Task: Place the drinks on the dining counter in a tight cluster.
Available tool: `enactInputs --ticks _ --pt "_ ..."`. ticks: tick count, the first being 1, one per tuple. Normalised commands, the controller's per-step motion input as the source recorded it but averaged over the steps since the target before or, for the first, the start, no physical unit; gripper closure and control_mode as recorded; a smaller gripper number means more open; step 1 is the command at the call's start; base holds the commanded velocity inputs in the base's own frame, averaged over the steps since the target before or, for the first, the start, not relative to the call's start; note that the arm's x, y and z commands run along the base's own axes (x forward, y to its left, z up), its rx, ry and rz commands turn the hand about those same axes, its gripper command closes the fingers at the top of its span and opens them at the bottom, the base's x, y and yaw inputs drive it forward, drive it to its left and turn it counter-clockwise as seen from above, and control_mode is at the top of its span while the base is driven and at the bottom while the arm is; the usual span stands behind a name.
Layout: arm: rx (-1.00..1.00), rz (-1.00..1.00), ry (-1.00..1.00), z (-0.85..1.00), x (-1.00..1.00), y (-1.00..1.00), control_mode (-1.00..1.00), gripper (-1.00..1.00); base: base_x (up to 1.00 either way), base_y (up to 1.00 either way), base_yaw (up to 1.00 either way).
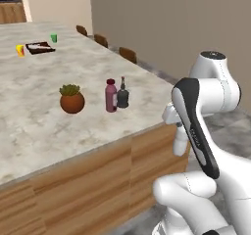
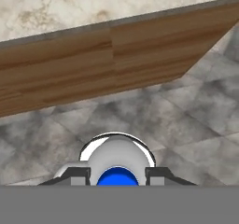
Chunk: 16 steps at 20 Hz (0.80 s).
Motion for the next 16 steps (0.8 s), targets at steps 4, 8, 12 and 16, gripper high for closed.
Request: enactInputs --ticks 4,8,12,16 --pt "0.00 0.00 0.00 0.00 0.00 0.00 1.00 1.00 0.63 -0.95 0.43" --pt "0.00 0.00 0.00 0.00 0.00 0.00 1.00 1.00 0.63 -0.75 0.43" --pt "0.00 0.00 0.00 0.00 0.00 0.00 1.00 1.00 0.62 -0.21 0.32" --pt "0.00 0.00 0.00 0.00 0.00 0.00 1.00 1.00 0.38 -0.04 0.05"
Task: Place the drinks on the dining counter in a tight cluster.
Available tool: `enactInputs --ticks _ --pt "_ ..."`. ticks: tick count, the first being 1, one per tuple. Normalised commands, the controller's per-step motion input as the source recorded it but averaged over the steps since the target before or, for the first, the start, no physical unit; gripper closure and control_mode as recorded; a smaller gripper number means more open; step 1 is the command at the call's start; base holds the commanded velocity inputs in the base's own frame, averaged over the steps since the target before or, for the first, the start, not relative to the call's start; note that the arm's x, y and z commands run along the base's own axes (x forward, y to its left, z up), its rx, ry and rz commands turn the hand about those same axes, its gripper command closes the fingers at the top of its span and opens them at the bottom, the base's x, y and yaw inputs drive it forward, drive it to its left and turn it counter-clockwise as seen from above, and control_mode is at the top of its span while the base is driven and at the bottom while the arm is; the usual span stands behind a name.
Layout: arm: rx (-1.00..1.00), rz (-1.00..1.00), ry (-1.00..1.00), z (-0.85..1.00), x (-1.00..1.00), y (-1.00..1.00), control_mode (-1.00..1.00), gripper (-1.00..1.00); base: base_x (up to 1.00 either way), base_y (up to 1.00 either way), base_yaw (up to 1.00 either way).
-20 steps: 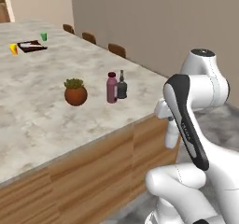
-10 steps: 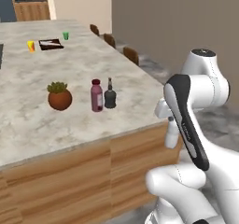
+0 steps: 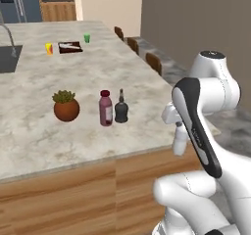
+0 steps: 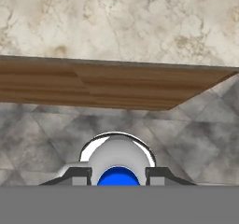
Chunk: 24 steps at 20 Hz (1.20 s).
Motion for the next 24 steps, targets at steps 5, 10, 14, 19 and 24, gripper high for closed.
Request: enactInputs --ticks 5,10,14,19,24 --pt "0.00 0.00 0.00 0.00 0.00 0.00 1.00 1.00 0.71 -0.42 0.06" --pt "0.00 0.00 0.00 0.00 0.00 0.00 1.00 1.00 0.57 -0.56 0.12" --pt "0.00 0.00 0.00 0.00 0.00 0.00 1.00 1.00 0.44 -0.34 0.10" --pt "0.00 0.00 0.00 0.00 0.00 0.00 1.00 1.00 0.41 0.00 0.01" --pt "0.00 0.00 0.00 0.00 0.00 0.00 1.00 1.00 0.14 0.00 0.00"
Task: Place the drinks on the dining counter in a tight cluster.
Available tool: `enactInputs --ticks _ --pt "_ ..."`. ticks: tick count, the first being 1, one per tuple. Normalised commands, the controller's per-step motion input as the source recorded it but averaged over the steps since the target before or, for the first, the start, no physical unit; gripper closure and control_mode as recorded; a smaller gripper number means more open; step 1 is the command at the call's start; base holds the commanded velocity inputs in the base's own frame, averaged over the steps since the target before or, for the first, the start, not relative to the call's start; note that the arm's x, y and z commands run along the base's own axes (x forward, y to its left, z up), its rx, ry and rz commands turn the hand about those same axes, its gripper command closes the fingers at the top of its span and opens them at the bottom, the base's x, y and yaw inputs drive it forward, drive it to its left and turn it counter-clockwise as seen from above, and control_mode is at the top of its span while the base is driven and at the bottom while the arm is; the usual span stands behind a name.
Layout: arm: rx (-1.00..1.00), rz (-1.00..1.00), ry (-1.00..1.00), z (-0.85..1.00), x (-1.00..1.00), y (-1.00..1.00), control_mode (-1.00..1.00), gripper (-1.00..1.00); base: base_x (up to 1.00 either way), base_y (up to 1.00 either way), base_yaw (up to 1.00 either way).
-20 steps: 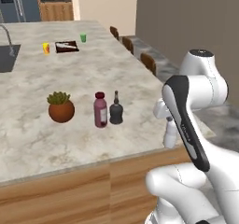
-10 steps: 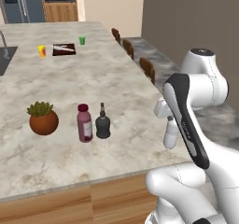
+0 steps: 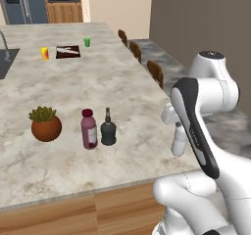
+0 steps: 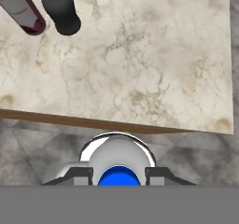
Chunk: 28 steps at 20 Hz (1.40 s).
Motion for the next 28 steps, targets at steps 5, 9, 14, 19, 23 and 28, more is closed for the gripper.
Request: enactInputs --ticks 5,9,14,19,23,28 --pt "0.00 0.00 0.00 0.00 0.00 0.00 -1.00 1.00 0.00 0.00 0.00" --pt "0.00 0.08 0.00 0.00 0.54 0.08 -1.00 1.00 0.00 0.00 0.00" --pt "0.00 0.23 0.02 0.00 0.79 0.19 -1.00 1.00 0.00 0.00 0.00" --pt "0.00 0.22 0.03 -0.10 0.62 0.20 -1.00 1.00 0.00 0.00 0.00" --pt "0.00 0.14 -0.01 -0.28 0.44 0.00 -1.00 1.00 0.00 0.00 0.00" --pt "0.00 0.19 -0.01 -0.49 0.44 0.06 -1.00 1.00 0.00 0.00 0.00"
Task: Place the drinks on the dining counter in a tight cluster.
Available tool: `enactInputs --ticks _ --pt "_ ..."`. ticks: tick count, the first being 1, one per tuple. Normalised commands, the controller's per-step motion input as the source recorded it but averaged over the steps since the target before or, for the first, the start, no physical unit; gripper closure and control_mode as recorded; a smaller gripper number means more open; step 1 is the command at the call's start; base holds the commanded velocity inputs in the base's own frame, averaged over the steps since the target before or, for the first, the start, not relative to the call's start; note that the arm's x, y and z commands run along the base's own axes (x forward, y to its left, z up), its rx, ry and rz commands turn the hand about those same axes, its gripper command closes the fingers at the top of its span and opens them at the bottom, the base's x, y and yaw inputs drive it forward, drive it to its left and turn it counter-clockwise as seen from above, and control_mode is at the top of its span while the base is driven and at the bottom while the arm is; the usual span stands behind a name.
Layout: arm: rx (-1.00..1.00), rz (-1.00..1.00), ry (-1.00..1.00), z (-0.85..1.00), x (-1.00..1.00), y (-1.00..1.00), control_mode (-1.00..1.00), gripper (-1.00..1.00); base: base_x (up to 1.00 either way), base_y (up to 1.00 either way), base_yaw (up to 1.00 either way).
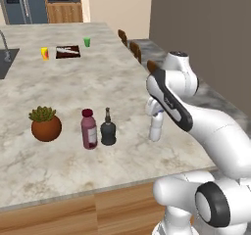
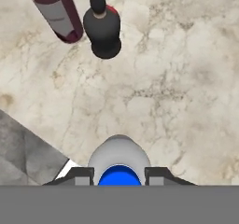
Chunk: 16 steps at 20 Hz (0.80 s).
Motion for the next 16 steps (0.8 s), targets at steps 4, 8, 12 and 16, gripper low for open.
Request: enactInputs --ticks 4,8,12,16 --pt "0.00 0.20 0.00 -0.15 0.34 0.10 -1.00 1.00 0.00 0.00 0.00" --pt "-0.03 0.12 0.00 -0.03 0.16 0.12 -1.00 1.00 0.00 0.00 0.00" --pt "-0.04 0.00 -0.02 -0.19 0.26 0.20 -1.00 1.00 0.00 0.00 0.00" --pt "-0.02 0.00 -0.06 -0.31 0.29 0.21 -1.00 1.00 0.00 0.00 0.00"
